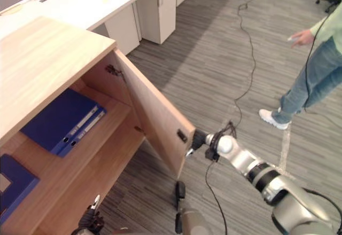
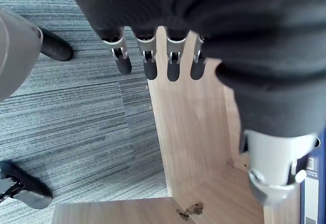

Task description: Walk over to the cabinet, pick up the folder, carry it to the office cabinet, place the folder inside the office cabinet, then close the office cabinet door

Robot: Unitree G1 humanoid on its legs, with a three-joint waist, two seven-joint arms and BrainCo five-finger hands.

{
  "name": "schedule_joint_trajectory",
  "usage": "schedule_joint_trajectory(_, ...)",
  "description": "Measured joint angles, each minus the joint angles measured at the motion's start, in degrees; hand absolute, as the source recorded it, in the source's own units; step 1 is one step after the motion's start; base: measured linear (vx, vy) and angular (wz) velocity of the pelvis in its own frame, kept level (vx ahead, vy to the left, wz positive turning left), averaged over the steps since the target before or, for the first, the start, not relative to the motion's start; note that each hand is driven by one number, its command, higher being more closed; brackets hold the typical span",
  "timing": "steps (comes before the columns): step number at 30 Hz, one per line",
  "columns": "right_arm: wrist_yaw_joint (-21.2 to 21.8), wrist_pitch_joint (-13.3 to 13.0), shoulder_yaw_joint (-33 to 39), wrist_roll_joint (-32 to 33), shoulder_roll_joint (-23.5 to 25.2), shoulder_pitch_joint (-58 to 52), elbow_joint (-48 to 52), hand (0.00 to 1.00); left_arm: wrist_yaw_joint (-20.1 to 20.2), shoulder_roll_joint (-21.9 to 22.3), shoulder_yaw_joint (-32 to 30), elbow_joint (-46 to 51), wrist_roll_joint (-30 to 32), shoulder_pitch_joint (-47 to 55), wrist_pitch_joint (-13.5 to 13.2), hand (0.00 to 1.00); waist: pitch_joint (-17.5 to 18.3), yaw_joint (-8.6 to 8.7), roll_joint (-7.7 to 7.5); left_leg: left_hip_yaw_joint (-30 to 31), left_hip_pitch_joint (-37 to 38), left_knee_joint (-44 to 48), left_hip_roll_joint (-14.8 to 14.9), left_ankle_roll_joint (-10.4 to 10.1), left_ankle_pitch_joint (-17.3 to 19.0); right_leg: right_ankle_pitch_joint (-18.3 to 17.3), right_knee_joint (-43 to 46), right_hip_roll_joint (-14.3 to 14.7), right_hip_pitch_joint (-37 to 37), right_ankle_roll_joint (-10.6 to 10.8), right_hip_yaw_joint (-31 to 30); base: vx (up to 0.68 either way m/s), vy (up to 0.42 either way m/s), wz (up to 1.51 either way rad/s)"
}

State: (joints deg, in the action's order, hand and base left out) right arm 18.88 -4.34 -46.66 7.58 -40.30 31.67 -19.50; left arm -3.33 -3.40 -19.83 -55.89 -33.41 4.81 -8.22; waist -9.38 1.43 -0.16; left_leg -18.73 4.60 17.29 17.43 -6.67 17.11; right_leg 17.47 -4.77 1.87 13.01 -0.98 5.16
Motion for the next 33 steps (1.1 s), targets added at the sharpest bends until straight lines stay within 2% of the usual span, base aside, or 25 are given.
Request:
schedule_joint_trajectory(1, 0.5, 0.0, -1.8, 0.0, 0.3, -0.1, 0.9, 0.0, 0.0, -0.2, -0.5, -0.3, 0.0, 0.0, 0.0, 0.0, 0.4, -0.31, -0.79, 0.0, 0.0, 0.0, 0.0, -0.2, 0.1, 0.0, 0.0, 0.0, 0.0, 0.0, 0.0, -0.05, 0.045, 0.0)
schedule_joint_trajectory(3, 4.2, 0.0, -7.0, 0.0, 0.3, -0.1, 4.0, 0.0, 0.1, -0.7, -1.7, -1.1, 0.0, 0.2, 0.0, 0.0, 1.4, -1.03, -2.39, 0.2, 0.0, -0.1, 0.0, -0.2, 0.1, 0.0, 0.0, 0.0, 0.0, 0.0, 0.0, -0.03, 0.045, 0.02)
schedule_joint_trajectory(4, 5.8, 0.0, -8.7, 0.0, 0.3, -0.1, 4.9, 0.0, 0.1, -0.7, -2.0, -1.2, 0.0, 0.2, 0.0, 0.0, 1.6, -1.2, -2.72, 0.2, 0.0, -0.1, 0.1, -0.2, 0.1, 0.0, 0.0, 0.0, 0.0, 0.0, 0.0, -0.01, 0.051, 0.06)
schedule_joint_trajectory(7, 7.4, 0.5, -10.7, 0.3, 4.7, -0.3, 6.2, 0.0, 0.2, -0.7, -3.1, -1.7, -0.1, 0.2, 0.0, 0.0, 2.0, -2.05, -3.25, 0.7, -0.5, -0.1, 0.1, -0.6, -0.1, 0.4, 0.0, -0.2, 0.0, 0.4, 0.1, 0.01, 0.074, 0.1)
schedule_joint_trajectory(8, 7.7, 0.5, -11.4, 0.3, 5.2, 0.2, 6.3, 0.0, 0.4, -0.8, -3.7, -1.6, -0.1, 0.1, 0.0, 0.0, 2.1, -2.87, -3.3, 0.9, -0.5, -0.1, 0.1, -0.7, -0.2, 0.4, 0.0, -0.3, 0.0, 0.4, 0.3, 0.04, 0.1, 0.12)
schedule_joint_trajectory(9, 8.9, 0.5, -12.0, 0.3, 5.1, 1.1, 6.5, 0.0, 0.4, -1.0, -4.9, -1.6, -0.2, 0.3, 0.0, 0.0, 2.1, -3.97, -3.52, 1.0, -0.6, -0.1, 0.0, -1.7, -0.6, 0.7, 0.0, -0.5, -0.1, 0.6, 0.6, 0.07, 0.136, 0.13)
schedule_joint_trajectory(10, 9.9, 0.5, -12.5, 0.3, 5.1, 1.7, 6.5, 0.0, 0.4, -1.2, -5.7, -1.6, -0.3, 0.6, 0.0, 0.0, 2.2, -4.2, -3.84, 1.1, -0.7, -0.1, -0.1, -2.0, -0.7, 0.9, 0.1, -0.7, -0.2, 0.3, 0.8, 0.07, 0.125, 0.14)
schedule_joint_trajectory(11, 10.2, 0.5, -13.0, 0.3, 5.0, 2.2, 6.5, 0.0, 0.4, -1.4, -6.2, -1.6, -0.4, 0.9, 0.0, 0.0, 2.2, -4.18, -4.08, 1.1, -0.7, -0.1, -0.2, -2.2, -0.8, 1.1, 0.1, -0.8, -0.4, 0.1, 0.9, 0.08, 0.144, 0.13)
schedule_joint_trajectory(13, 10.9, 0.6, -13.9, 0.2, 4.8, 2.5, 6.6, 0.0, 0.4, -2.2, -8.0, -1.6, -0.4, 1.8, 0.0, 0.0, 3.0, -4.44, -5.53, 1.0, -0.6, -0.4, -0.7, -2.9, -1.3, 1.1, 0.1, -1.6, -0.8, 0.1, 1.2, 0.08, 0.154, 0.2)
schedule_joint_trajectory(17, 11.1, 1.1, -14.2, -0.2, 5.0, 2.6, 6.4, 0.0, 0.4, -3.2, -8.9, -1.4, -0.7, 1.6, -0.1, 0.0, 3.5, -4.95, -7.25, 2.6, -0.5, -0.9, -1.8, -3.0, -1.3, 0.8, 0.1, -3.3, -2.0, 0.5, 2.7, 0.05, 0.153, 0.27)
schedule_joint_trajectory(21, 10.8, 2.0, -14.1, -2.5, 9.3, 4.4, 2.6, 0.0, 0.1, -3.1, -11.0, -1.4, -2.4, 1.8, -0.2, 0.0, 3.2, -7.3, -7.85, 5.1, -0.6, -0.9, -2.3, -2.9, -1.3, 0.0, 0.0, -4.4, -3.6, 1.3, 5.0, 0.02, 0.09, 0.35)
schedule_joint_trajectory(23, 9.4, 2.1, -12.9, -4.7, 14.6, 5.1, -3.2, 0.0, -0.2, -2.7, -11.2, -1.4, -2.6, 1.8, -0.3, 0.0, 2.9, -8.32, -7.92, 7.8, -1.4, -0.9, -2.3, -2.4, -1.4, -0.7, 0.0, -5.1, -4.6, 1.7, 7.6, 0.01, 0.037, 0.56)
schedule_joint_trajectory(25, 8.2, 2.1, -11.2, -5.5, 17.8, 5.3, -6.8, 0.0, -0.4, -2.2, -11.9, -1.4, -2.5, 1.7, -0.3, 0.0, 2.6, -8.61, -8.25, 9.5, -2.3, -0.8, -2.4, -2.4, -1.5, -1.0, 0.0, -5.5, -4.9, 1.7, 9.0, 0.01, 0.032, 0.5)
schedule_joint_trajectory(26, 6.4, 2.1, -8.7, -6.8, 22.2, 5.3, -11.8, 0.0, -0.9, -1.8, -12.4, -1.6, -1.7, 1.8, -0.3, 0.0, 2.0, -9.26, -8.11, 11.4, -3.1, -0.5, -2.5, -2.3, -1.7, -1.2, 0.0, -5.9, -5.3, 1.9, 10.5, 0.03, 0.042, 0.66)
schedule_joint_trajectory(28, 4.2, 2.1, -6.0, -7.3, 25.7, 5.3, -16.4, 0.0, -1.5, -1.3, -13.1, -1.7, 1.5, 1.7, -0.2, 0.0, 1.3, -9.79, -8.13, 13.7, -4.1, 0.4, -2.5, -2.6, -1.8, -1.7, 0.1, -6.2, -6.2, 2.1, 12.3, 0.03, 0.043, 0.59)
schedule_joint_trajectory(29, 2.2, 1.9, -3.4, -8.5, 28.7, 5.4, -20.1, 0.0, -1.9, -1.3, -13.1, -1.7, 4.8, 2.0, -0.2, 0.0, 1.0, -10.61, -7.96, 15.0, -4.9, 0.5, -2.6, -2.6, -1.8, -2.5, 0.3, -6.4, -6.3, 3.0, 12.8, 0.04, 0.052, 0.56)
schedule_joint_trajectory(32, -2.3, 1.6, 4.9, -9.0, 32.5, 5.0, -27.3, 0.0, -2.0, -1.1, -12.9, -1.3, 9.3, 1.7, -0.2, 0.0, 0.4, -10.08, -7.11, 22.2, -8.7, 0.6, -3.4, -2.0, -2.4, -7.2, 3.6, -6.5, -5.7, 5.7, 10.3, 0.07, 0.063, 1.27)
schedule_joint_trajectory(33, -4.8, 1.5, 10.5, -8.9, 32.5, 4.6, -29.9, 0.0, -2.0, -0.5, -12.6, -0.8, 10.7, 1.6, -0.2, 0.0, 0.1, -10.17, -6.43, 27.6, -11.1, 0.4, -4.5, -2.3, -3.1, -10.8, 7.6, -5.9, -4.0, 6.0, 5.8, 0.11, 0.051, 1.63)
